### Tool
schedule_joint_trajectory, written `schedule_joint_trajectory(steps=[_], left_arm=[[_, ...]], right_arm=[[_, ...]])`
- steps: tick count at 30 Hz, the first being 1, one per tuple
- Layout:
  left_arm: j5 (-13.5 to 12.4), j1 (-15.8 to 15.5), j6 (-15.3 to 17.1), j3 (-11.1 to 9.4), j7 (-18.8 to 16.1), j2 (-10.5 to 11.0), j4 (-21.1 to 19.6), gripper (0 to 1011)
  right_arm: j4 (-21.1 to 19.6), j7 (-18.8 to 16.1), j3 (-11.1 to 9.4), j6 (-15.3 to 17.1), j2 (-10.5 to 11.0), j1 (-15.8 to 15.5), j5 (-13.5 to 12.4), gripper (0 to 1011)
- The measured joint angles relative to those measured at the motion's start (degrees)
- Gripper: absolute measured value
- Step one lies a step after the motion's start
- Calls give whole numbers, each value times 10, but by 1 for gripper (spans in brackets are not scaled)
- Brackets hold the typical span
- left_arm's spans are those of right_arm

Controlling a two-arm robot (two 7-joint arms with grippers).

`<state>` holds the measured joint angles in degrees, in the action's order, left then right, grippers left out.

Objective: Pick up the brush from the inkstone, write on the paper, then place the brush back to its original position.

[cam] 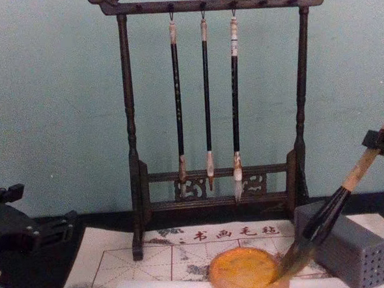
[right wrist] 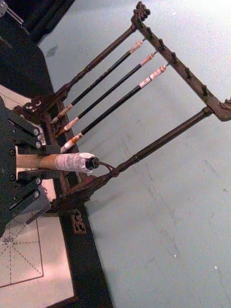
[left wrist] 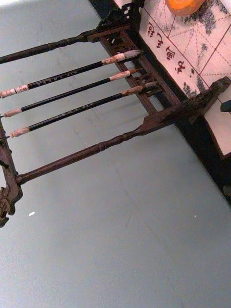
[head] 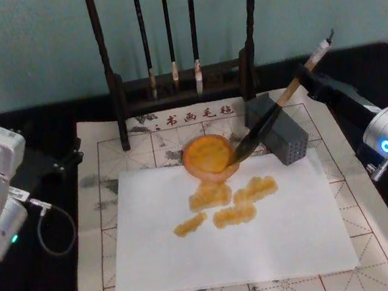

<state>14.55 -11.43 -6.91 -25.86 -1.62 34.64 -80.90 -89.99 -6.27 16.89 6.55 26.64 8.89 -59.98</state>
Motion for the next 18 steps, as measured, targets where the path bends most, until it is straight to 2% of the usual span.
schedule_joint_trajectory(steps=[18], left_arm=[[0, 0, 0, 0, 0, 0, 0, 1001]], right_arm=[[-20, 4, -19, -2, 6, -14, 9, 200]])
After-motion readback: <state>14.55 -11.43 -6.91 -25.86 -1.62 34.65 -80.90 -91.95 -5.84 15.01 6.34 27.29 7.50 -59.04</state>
